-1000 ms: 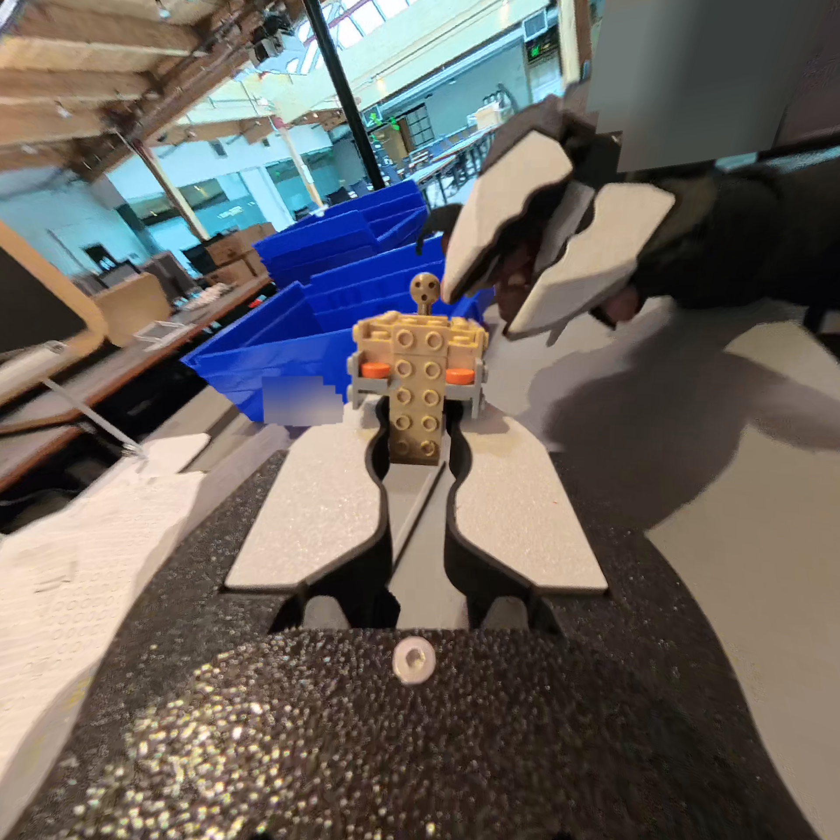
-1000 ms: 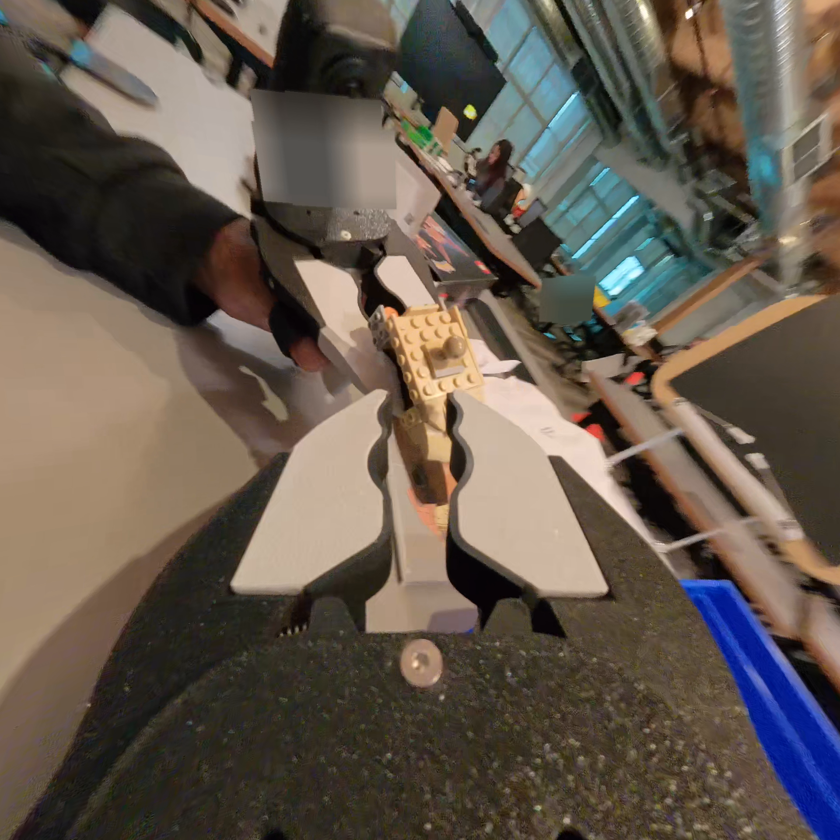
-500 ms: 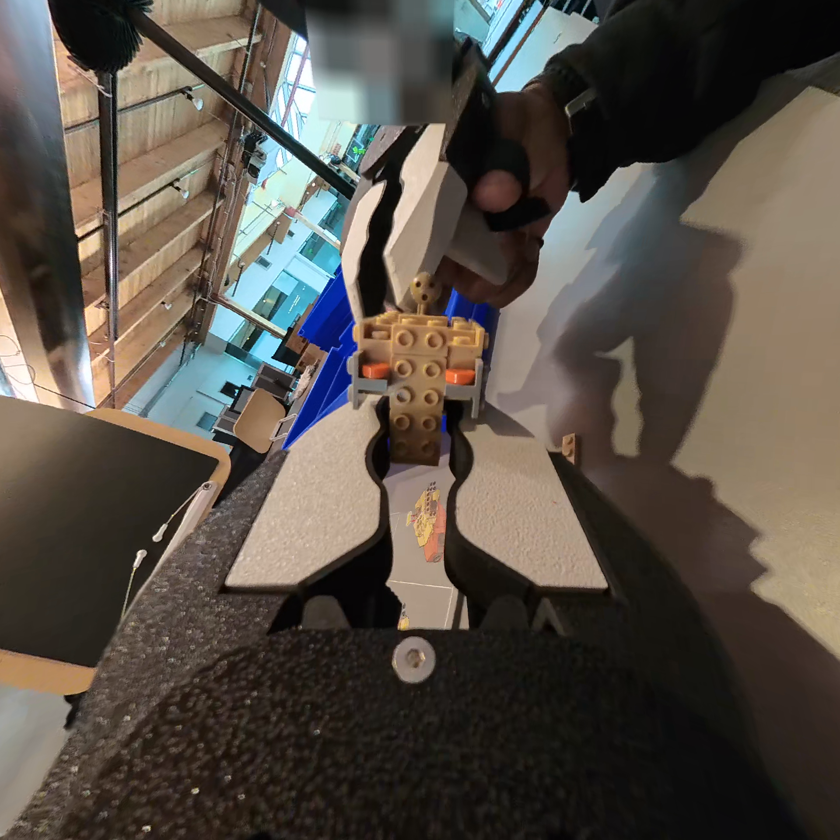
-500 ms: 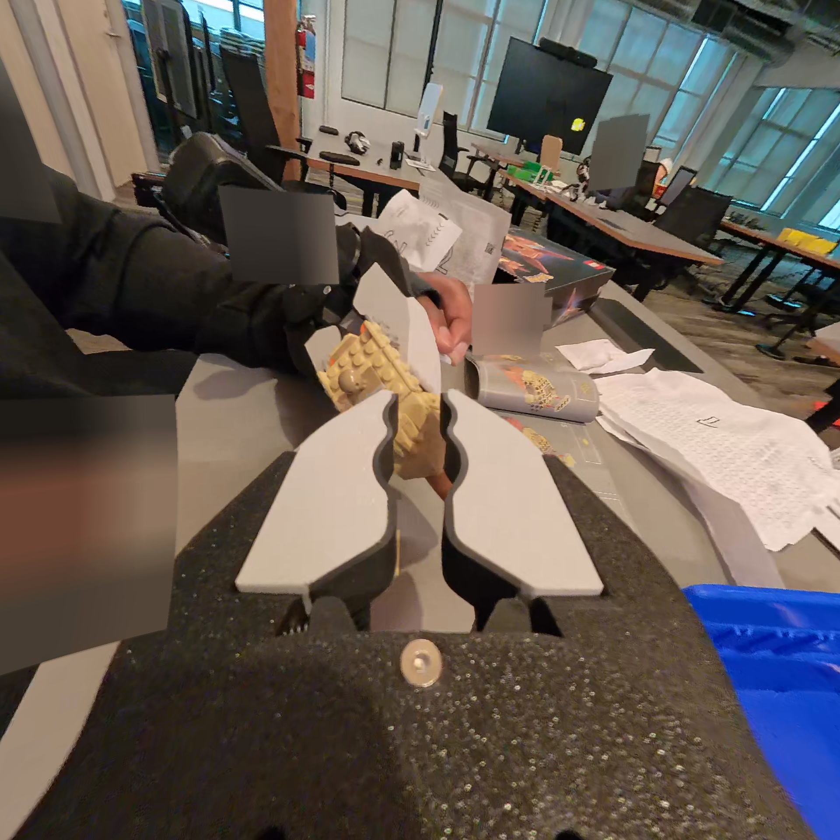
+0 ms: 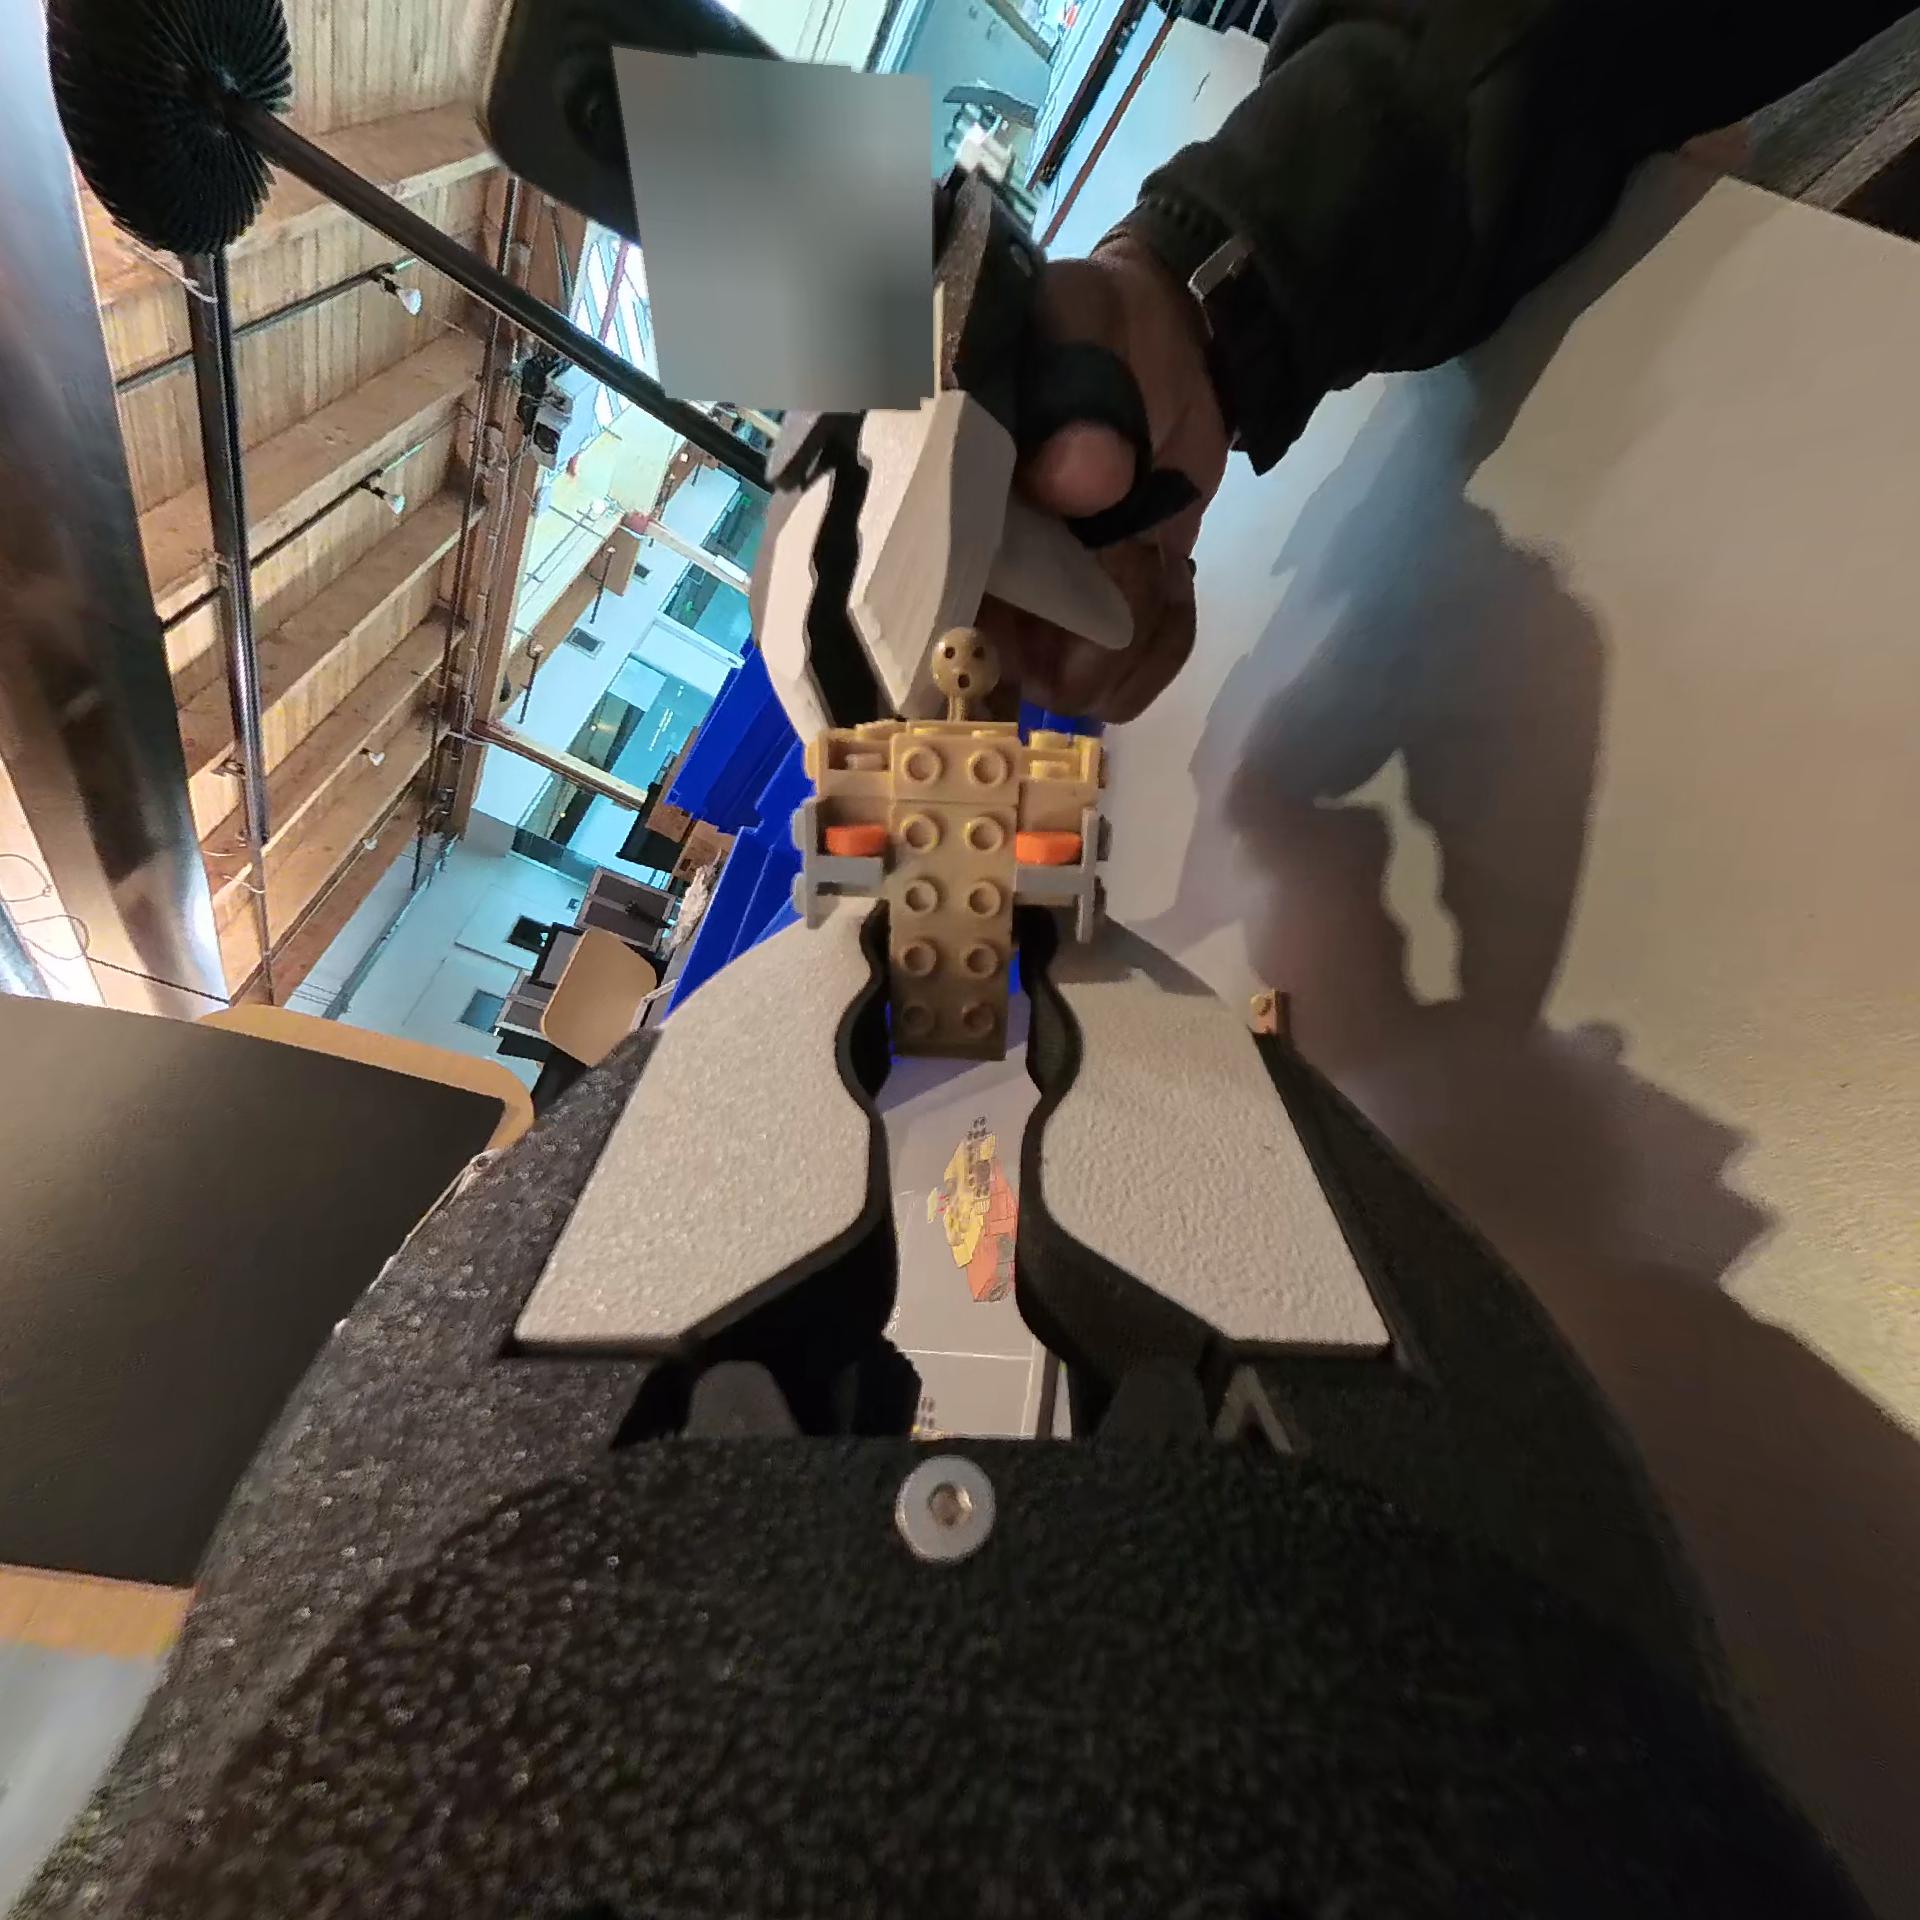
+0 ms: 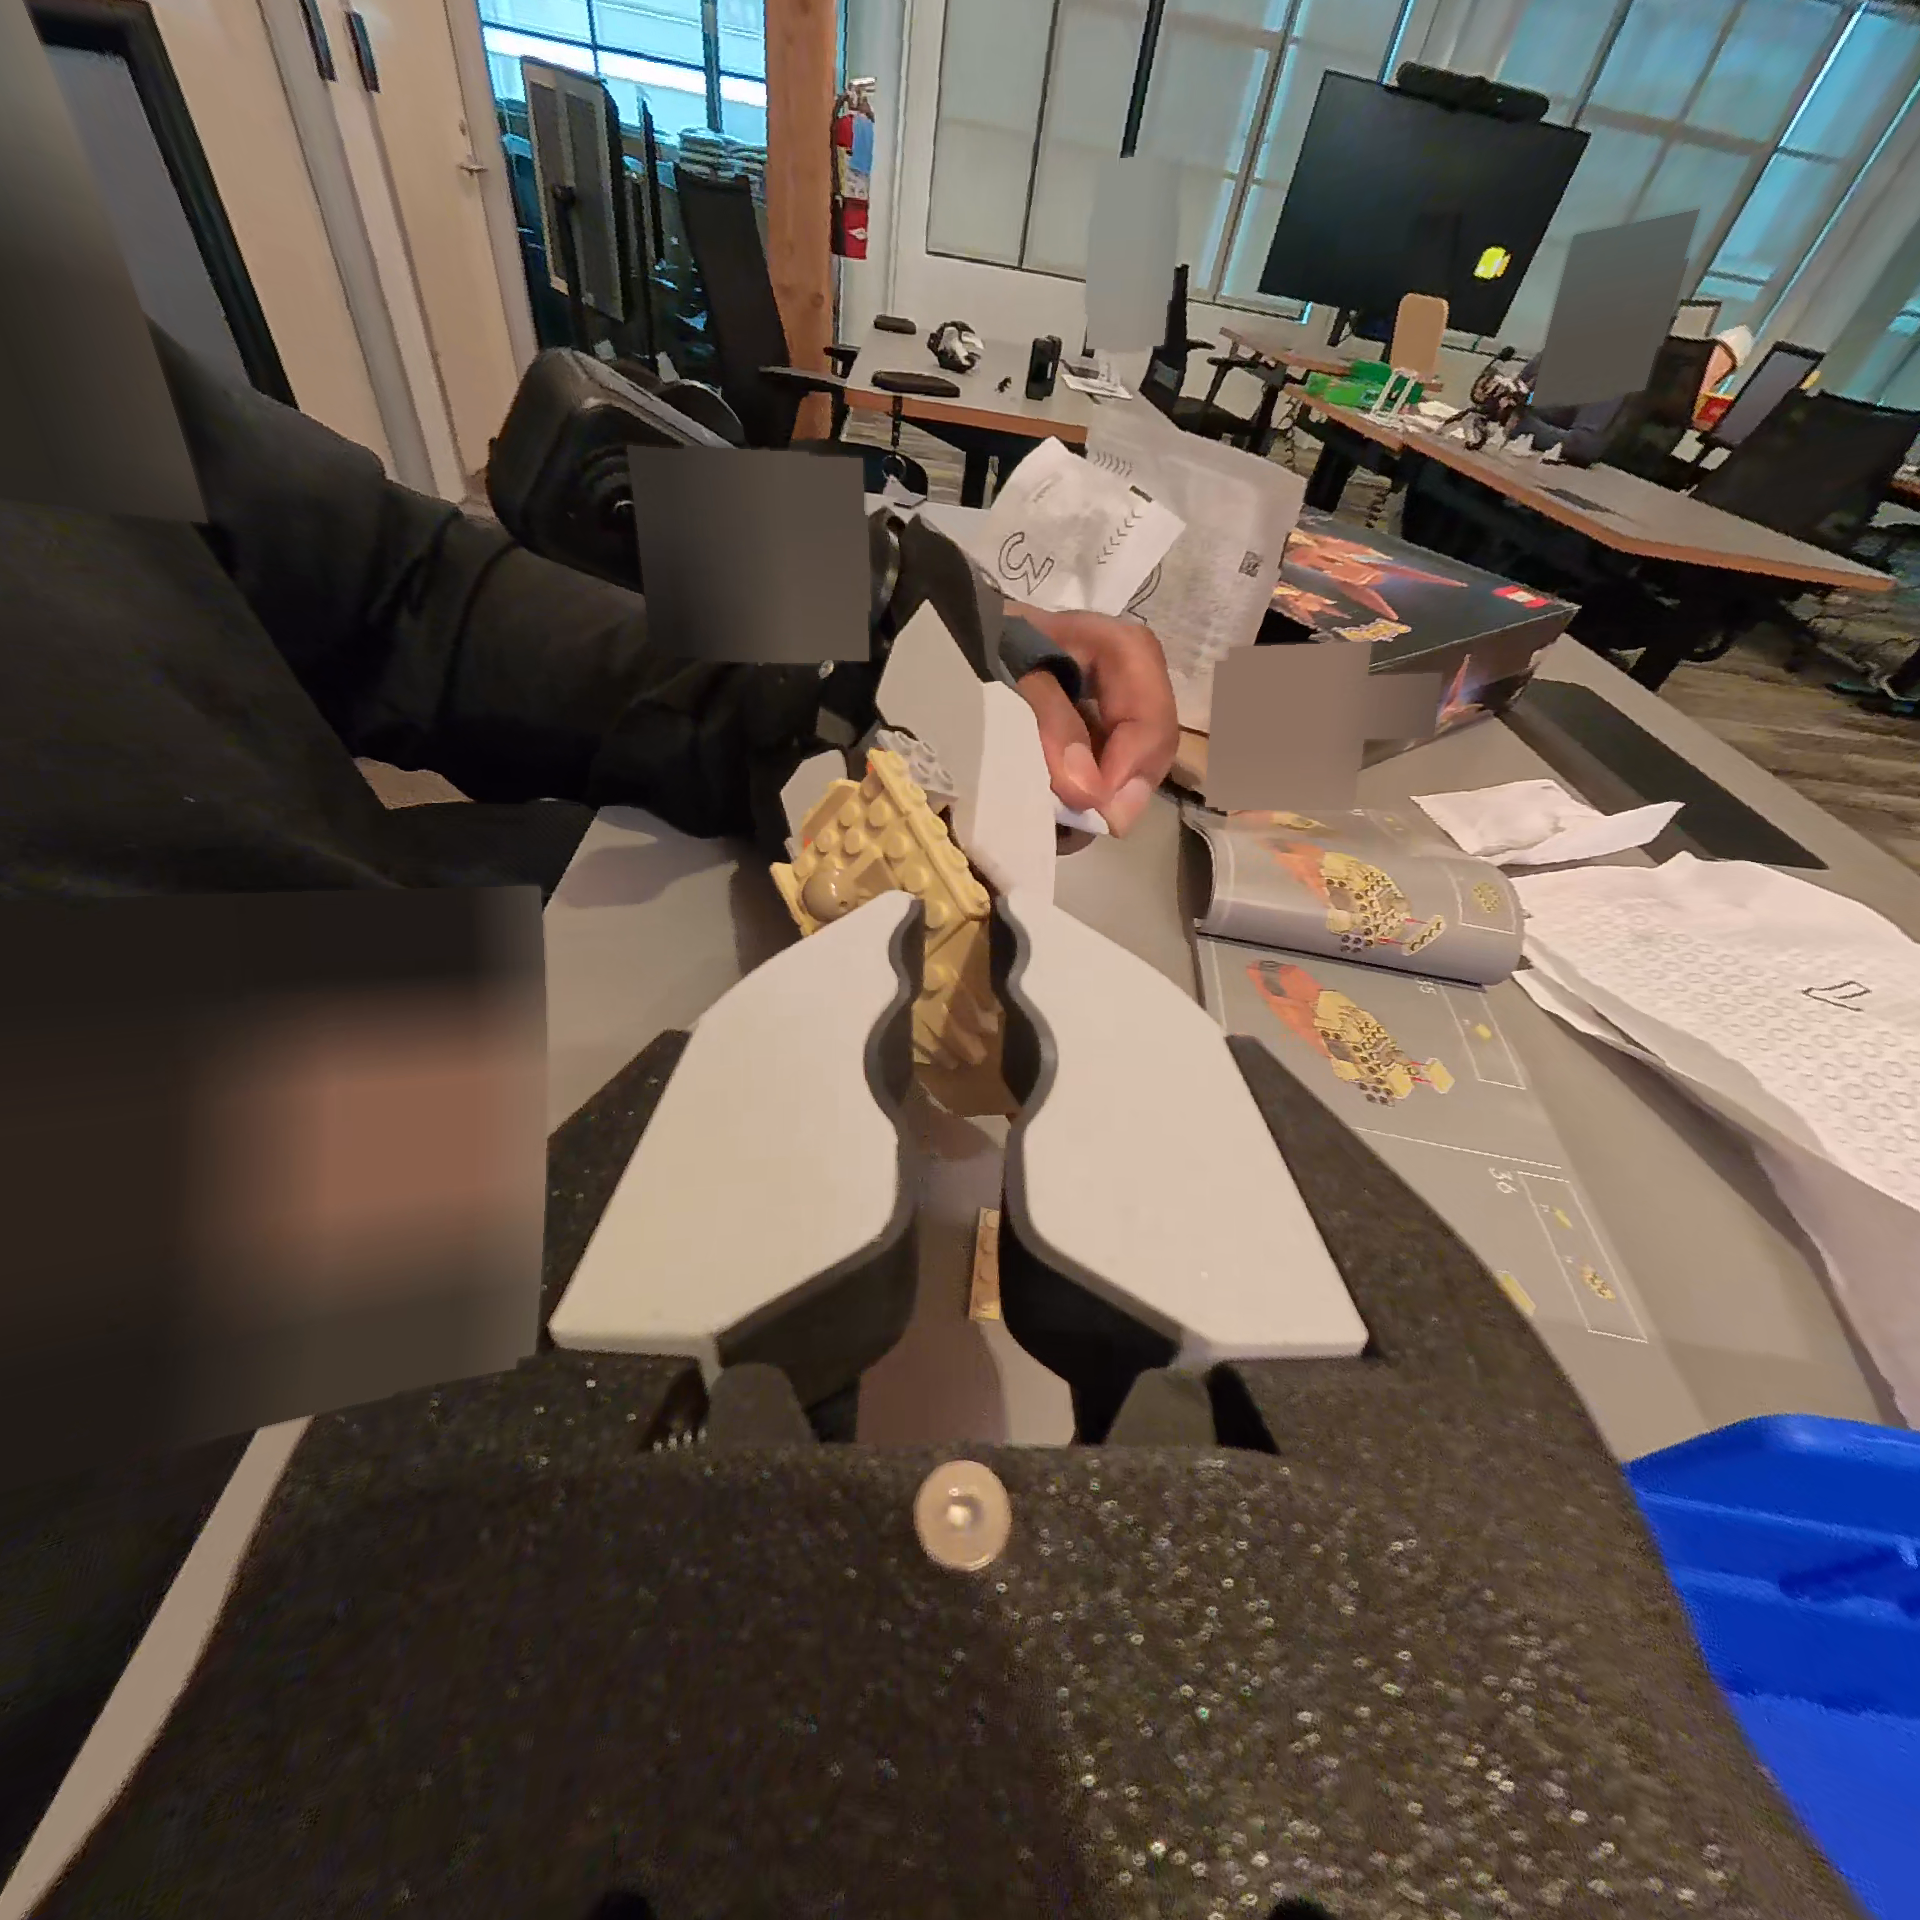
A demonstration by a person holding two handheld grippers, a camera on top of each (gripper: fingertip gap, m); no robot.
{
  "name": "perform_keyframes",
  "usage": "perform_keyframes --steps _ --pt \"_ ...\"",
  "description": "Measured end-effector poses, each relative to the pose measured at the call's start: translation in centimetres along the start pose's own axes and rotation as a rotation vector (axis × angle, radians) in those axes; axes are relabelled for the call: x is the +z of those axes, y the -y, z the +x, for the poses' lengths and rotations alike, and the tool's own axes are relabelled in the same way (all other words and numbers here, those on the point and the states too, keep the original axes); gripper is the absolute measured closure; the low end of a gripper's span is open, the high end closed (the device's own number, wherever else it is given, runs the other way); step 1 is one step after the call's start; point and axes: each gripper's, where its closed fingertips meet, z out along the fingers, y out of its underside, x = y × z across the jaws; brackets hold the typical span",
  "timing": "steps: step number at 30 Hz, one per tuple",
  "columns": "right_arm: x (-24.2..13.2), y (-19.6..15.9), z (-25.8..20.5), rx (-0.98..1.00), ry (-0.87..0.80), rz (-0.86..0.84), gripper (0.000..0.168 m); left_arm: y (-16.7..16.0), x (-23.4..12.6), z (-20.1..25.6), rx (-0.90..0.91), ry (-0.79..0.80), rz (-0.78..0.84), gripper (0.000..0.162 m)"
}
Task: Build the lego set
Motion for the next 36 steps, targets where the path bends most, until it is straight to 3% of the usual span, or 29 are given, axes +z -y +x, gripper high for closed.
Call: perform_keyframes --steps 28,31,34,36 --pt "0.1 -0.7 0.7 0.078 -0.013 -0.015 0.159 -0.4 0.5 0.6 -0.124 -0.05 0.017 0.14" --pt "-0.2 0.3 1.8 0.073 -0.076 0.044 0.159 -0.5 0.9 -0.6 -0.209 -0.008 0.023 0.139" --pt "-0.9 0.9 3.1 0.023 -0.177 0.056 0.143 -1.3 1.1 -1.8 -0.278 0.04 -0.01 0.139" --pt "-1.6 0.7 3.7 0.017 -0.209 0.034 0.143 -2.9 0.9 -2.1 -0.31 0.058 -0.079 0.14"
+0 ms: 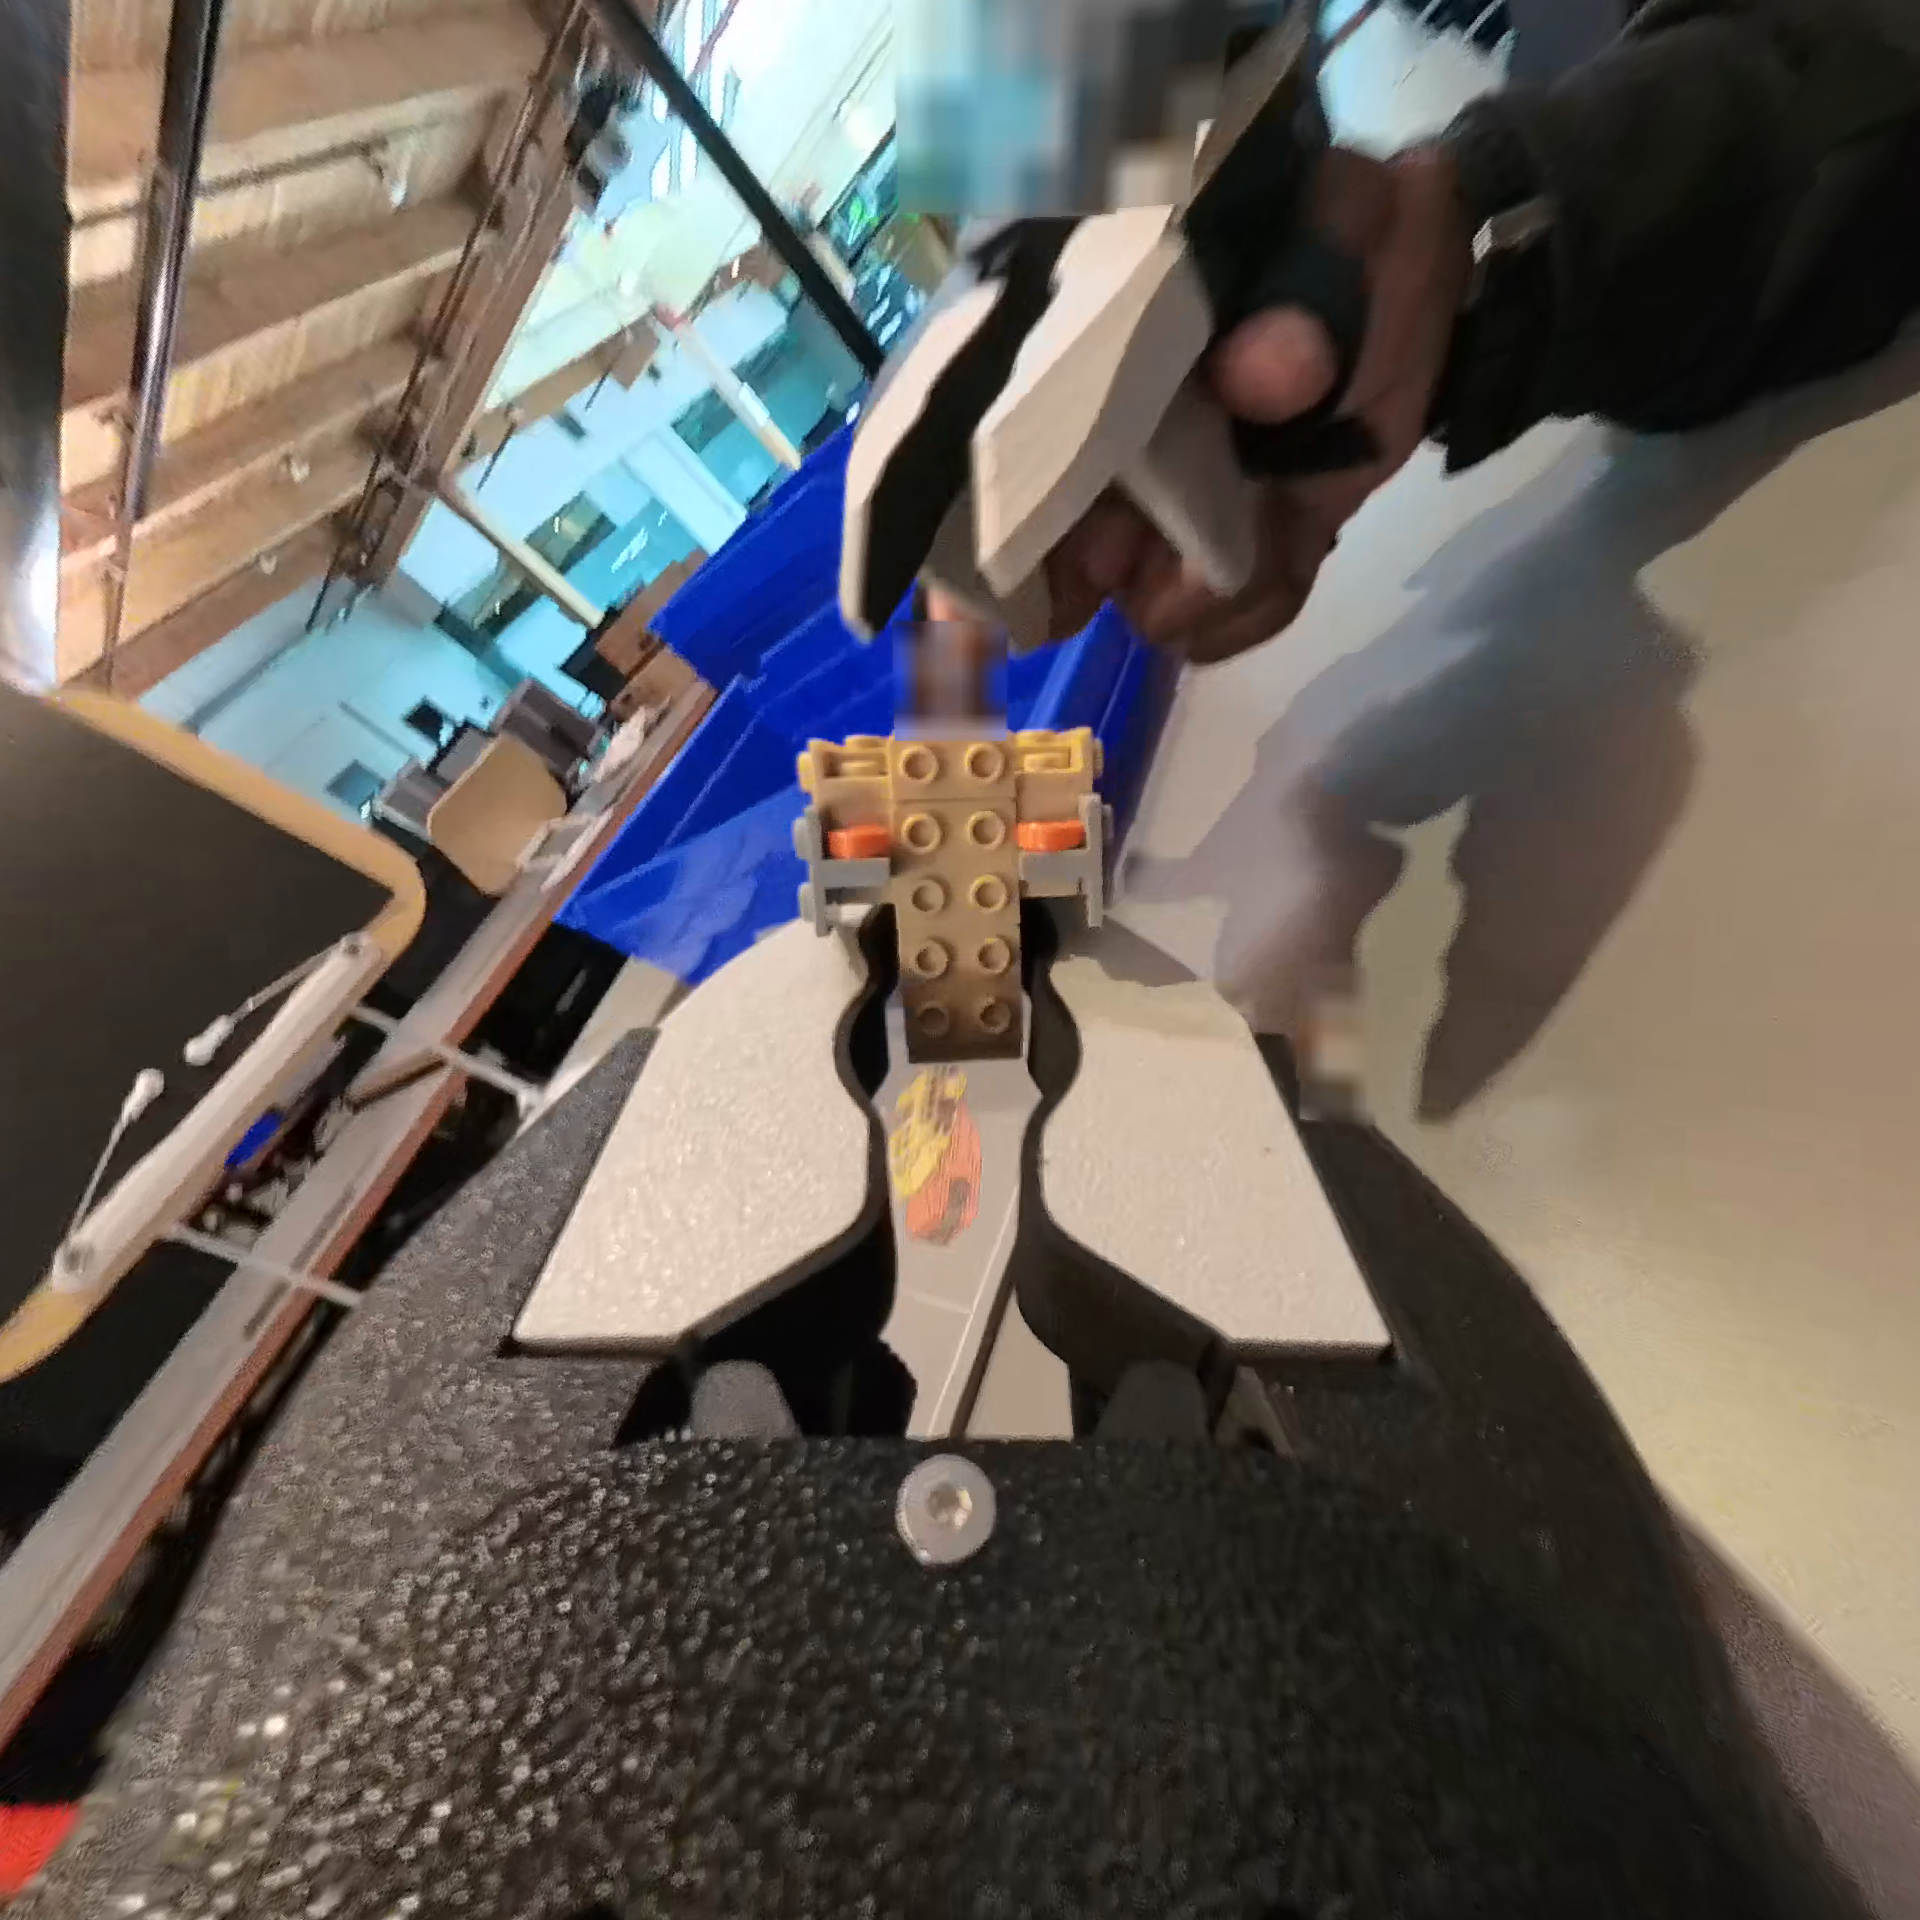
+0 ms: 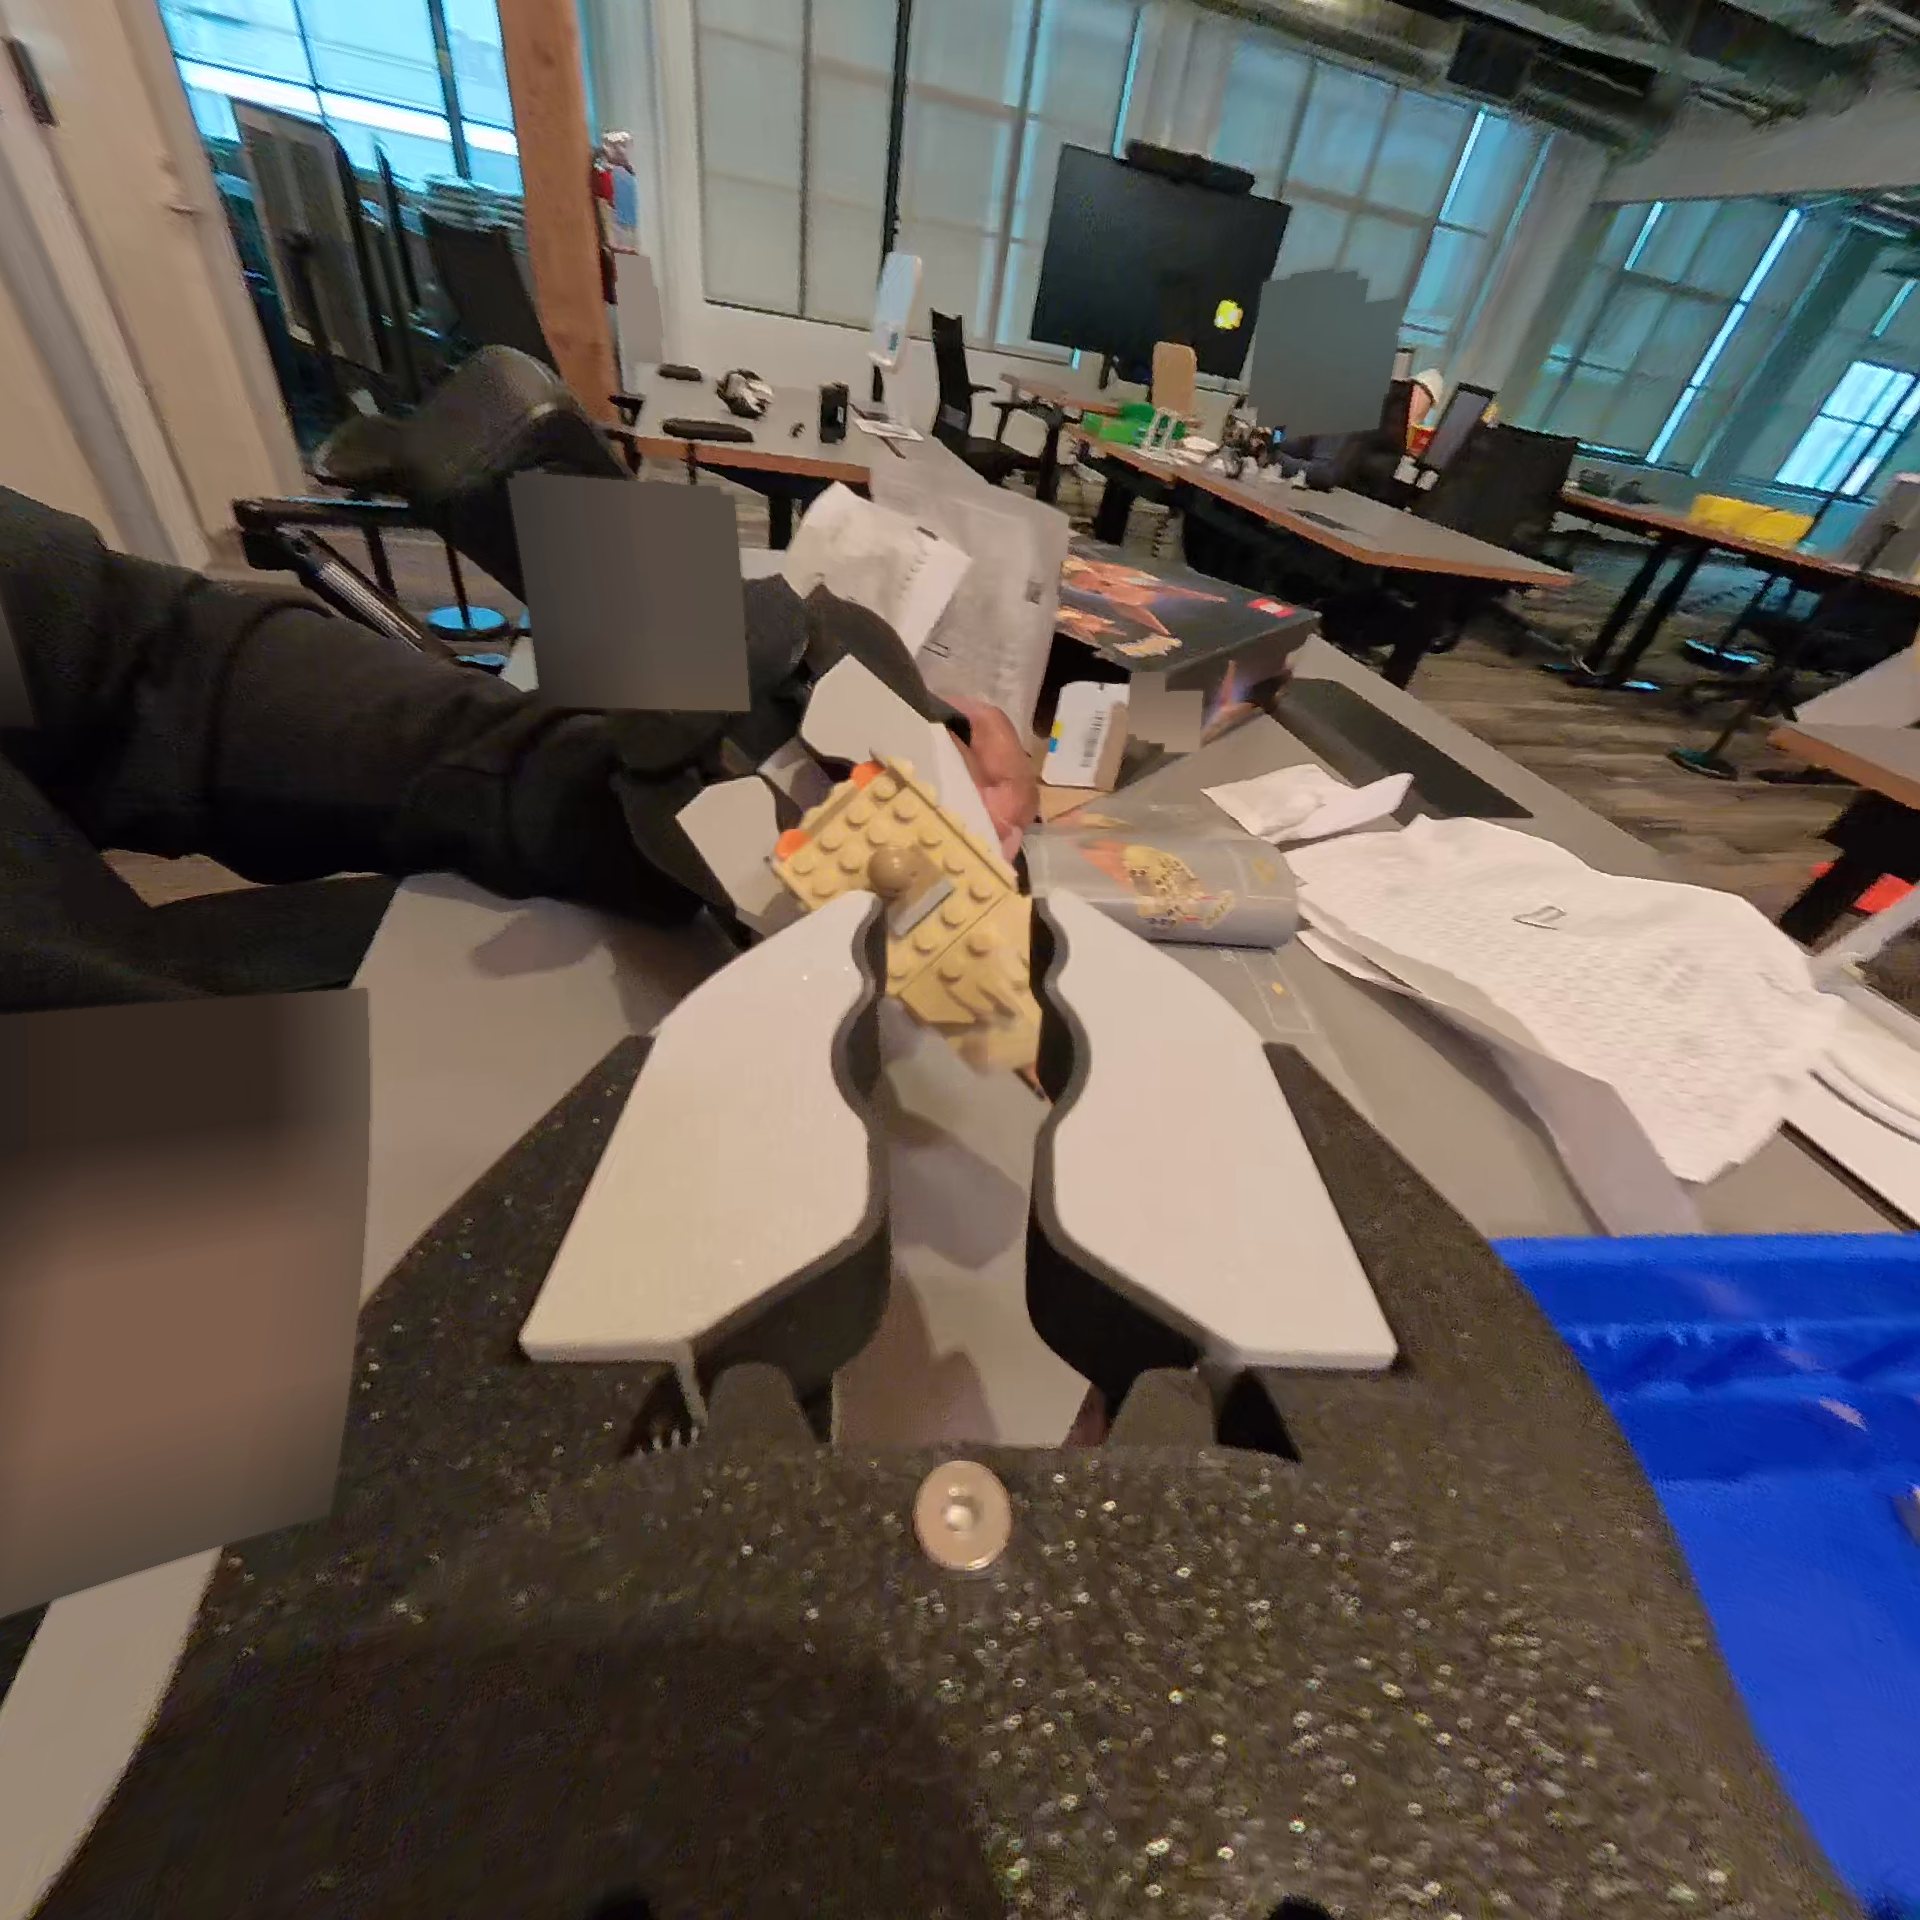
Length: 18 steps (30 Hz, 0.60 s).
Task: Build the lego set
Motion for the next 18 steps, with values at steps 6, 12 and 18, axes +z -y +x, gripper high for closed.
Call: perform_keyframes --steps 6,12,18 --pt "0.3 -2.2 0.7 -0.134 -0.071 -0.135 0.149 -3.3 0.0 -1.3 -0.194 0.005 -0.105 0.14" --pt "1.9 -4.0 0.9 -0.385 -0.191 -0.247 0.148 -3.0 -0.1 -1.9 -0.307 0.014 -0.084 0.14" --pt "2.6 -5.0 1.9 -0.415 -0.269 -0.285 0.148 -2.4 -0.1 -1.6 -0.412 -0.043 -0.028 0.14"
